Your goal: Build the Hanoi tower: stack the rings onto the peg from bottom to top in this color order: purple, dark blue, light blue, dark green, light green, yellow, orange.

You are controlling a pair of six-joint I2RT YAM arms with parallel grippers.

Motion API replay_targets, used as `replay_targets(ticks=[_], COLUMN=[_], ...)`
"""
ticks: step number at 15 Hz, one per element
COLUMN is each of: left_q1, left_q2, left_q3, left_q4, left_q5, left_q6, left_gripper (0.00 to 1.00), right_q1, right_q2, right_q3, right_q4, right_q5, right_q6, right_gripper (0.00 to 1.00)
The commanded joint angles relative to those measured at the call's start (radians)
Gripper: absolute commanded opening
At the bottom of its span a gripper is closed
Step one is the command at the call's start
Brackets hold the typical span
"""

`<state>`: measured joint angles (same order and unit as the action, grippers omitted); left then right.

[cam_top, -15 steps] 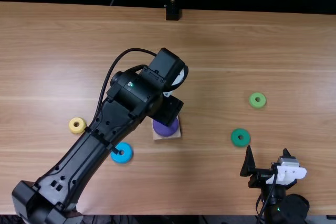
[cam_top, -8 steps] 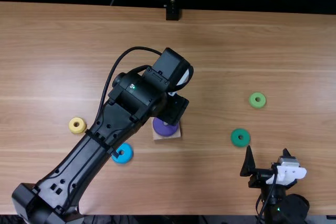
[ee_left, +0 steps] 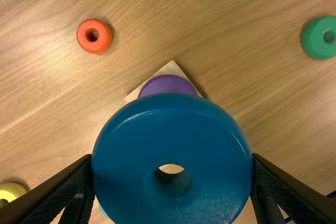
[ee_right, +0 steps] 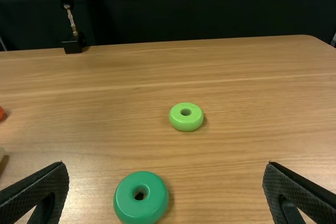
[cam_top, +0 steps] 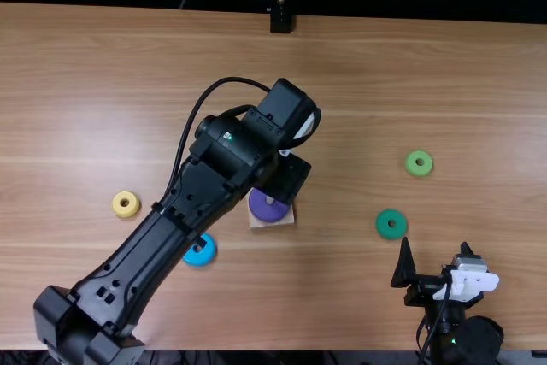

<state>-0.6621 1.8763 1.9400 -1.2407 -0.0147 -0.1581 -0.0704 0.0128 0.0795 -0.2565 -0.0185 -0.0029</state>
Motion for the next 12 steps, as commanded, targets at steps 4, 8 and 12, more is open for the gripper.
replay_targets(ticks=[4,8,12], left_q1=[-0.013,-0.011,-0.013], left_q2=[0.009,0.038,0.041], left_q3=[0.025,0.019,-0.006], left_q4=[0.020,0.020,0.022], left_q5=[0.007,0.007,0.007], left_q6=[-0.004,-0.004,-0.004], left_gripper=[0.00,0.00,0.00], right_q1=[-0.009,-0.009,-0.009], right_q2=[-0.013,-0.013,-0.013], right_q3=[-0.063,-0.063,-0.063], right_q4=[-0.070,-0.070,-0.070], right_q5=[-0.004,-0.004,-0.004], right_q6=[-0.005,-0.005,-0.005], right_gripper=[1.00,1.00,1.00])
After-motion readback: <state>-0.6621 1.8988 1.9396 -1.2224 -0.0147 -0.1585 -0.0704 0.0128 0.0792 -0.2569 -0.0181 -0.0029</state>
